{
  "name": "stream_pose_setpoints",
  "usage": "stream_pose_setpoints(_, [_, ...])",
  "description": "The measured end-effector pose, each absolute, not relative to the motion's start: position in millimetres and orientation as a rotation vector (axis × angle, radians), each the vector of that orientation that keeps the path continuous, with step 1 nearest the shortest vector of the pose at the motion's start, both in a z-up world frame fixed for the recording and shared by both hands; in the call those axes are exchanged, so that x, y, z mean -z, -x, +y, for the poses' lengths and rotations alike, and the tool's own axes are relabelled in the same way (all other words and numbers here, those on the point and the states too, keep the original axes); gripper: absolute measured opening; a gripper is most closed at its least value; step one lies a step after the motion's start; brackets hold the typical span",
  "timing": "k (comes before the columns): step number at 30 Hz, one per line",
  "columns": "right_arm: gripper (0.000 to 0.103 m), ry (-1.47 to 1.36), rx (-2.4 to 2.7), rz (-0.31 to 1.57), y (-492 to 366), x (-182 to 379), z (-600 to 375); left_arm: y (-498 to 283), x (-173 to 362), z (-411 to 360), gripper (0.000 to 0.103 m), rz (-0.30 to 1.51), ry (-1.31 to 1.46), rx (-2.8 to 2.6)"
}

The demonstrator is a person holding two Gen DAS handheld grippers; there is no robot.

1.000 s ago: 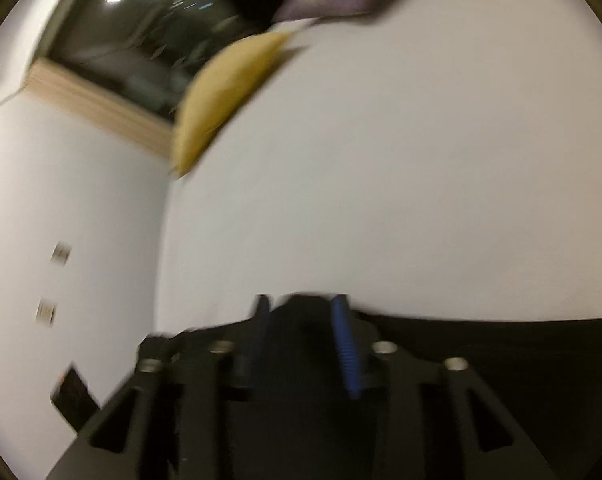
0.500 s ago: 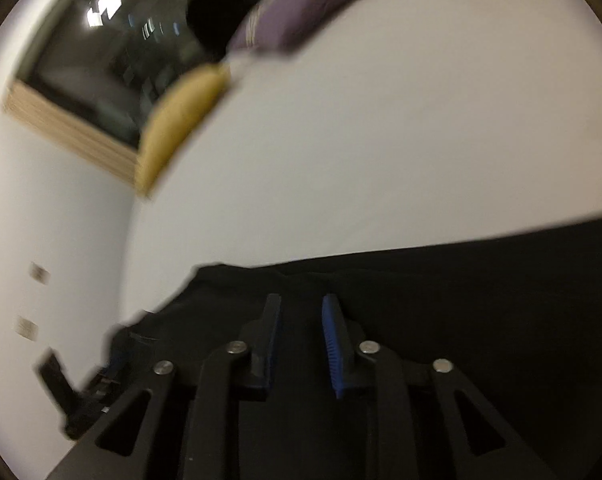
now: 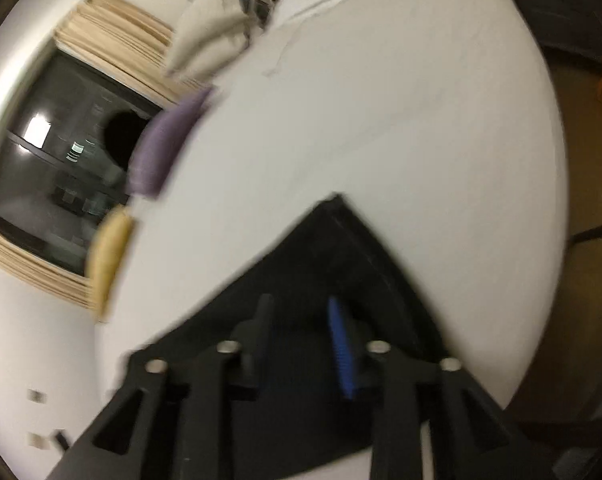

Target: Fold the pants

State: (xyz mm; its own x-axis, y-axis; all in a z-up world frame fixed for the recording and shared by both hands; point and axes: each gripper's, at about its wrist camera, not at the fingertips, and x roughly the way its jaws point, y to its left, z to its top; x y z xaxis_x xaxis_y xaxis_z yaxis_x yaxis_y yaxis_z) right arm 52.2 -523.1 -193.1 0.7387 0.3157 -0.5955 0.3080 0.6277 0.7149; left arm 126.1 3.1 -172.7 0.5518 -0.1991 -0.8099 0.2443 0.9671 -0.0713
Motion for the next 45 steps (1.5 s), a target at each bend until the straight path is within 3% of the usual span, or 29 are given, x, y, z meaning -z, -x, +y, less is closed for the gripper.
stream_pose_setpoints(2, [0.051, -0.894, -0.127, 0.785, -60.5, 190.4, -481.7, -121.0, 177.0, -6.1, 0.066, 0.959, -0.057, 0.282])
stream_pose_setpoints(5, [0.053, -0.84, -0.135, 0.873, -72.6, 212.4, -473.6, -113.5, 188.7, -18.7, 0.066, 0.957, -0.137, 0.265])
stream_pose_setpoints(6, [0.046, -0.864, -0.102, 0.88, -74.0, 224.1, -481.6, -112.8, 191.5, -20.1, 0.066, 0.957, -0.147, 0.266])
stream_pose_setpoints(7, [0.025, -0.9, -0.096, 0.87, -70.9, 230.1, -485.8, -112.3, 192.7, -19.7, 0.067, 0.962, -0.144, 0.269])
stream_pose_setpoints(9, [0.0, -0.948, -0.006, 0.877, -69.6, 237.8, -505.3, -114.5, 192.7, -15.9, 0.067, 0.97, -0.133, 0.269])
stream_pose_setpoints(12, [0.0, -0.869, 0.181, 0.841, -62.6, 216.8, -528.7, -122.6, 190.1, -6.8, 0.067, 0.981, -0.108, 0.211])
stream_pose_setpoints(14, [0.026, -0.779, 0.294, 0.836, -51.3, 198.9, -516.7, -123.3, 184.0, -5.1, 0.067, 0.976, -0.077, 0.191])
stream_pose_setpoints(15, [0.053, -0.747, 0.317, 0.818, -43.1, 187.6, -515.9, -121.3, 180.2, -6.2, 0.067, 0.964, -0.066, 0.2])
stream_pose_setpoints(16, [0.059, -0.712, 0.318, 0.799, -31.1, 180.1, -512.4, -118.0, 176.9, -11.7, 0.067, 0.956, -0.071, 0.211])
stream_pose_setpoints(20, [0.059, -0.736, 0.266, 0.783, 23.6, 182.1, -523.1, -102.8, 165.9, -39.8, 0.067, 0.931, -0.069, 0.294])
stream_pose_setpoints(23, [0.059, -0.925, 0.243, 0.74, 60.9, 202.6, -535.0, -100.0, 165.4, -70.3, 0.067, 0.929, -0.084, 0.37])
stream_pose_setpoints(34, [0.059, -1.12, 0.246, 0.773, 45.8, 247.8, -538.4, -94.4, 182.9, -117.0, 0.067, 0.996, -0.041, 0.478])
stream_pose_setpoints(41, [0.059, -1.257, 0.255, 0.653, 43.3, 263.9, -542.7, -96.2, 187.8, -111.5, 0.067, 1.012, -0.02, 0.501])
stream_pose_setpoints(44, [0.053, -1.318, 0.225, 0.596, 41.9, 266.8, -543.3, -93.9, 188.3, -115.5, 0.067, 1.013, -0.019, 0.52])
stream_pose_setpoints(45, [0.046, -1.335, 0.216, 0.587, 41.2, 267.5, -544.6, -93.7, 187.3, -114.3, 0.067, 1.014, -0.019, 0.524])
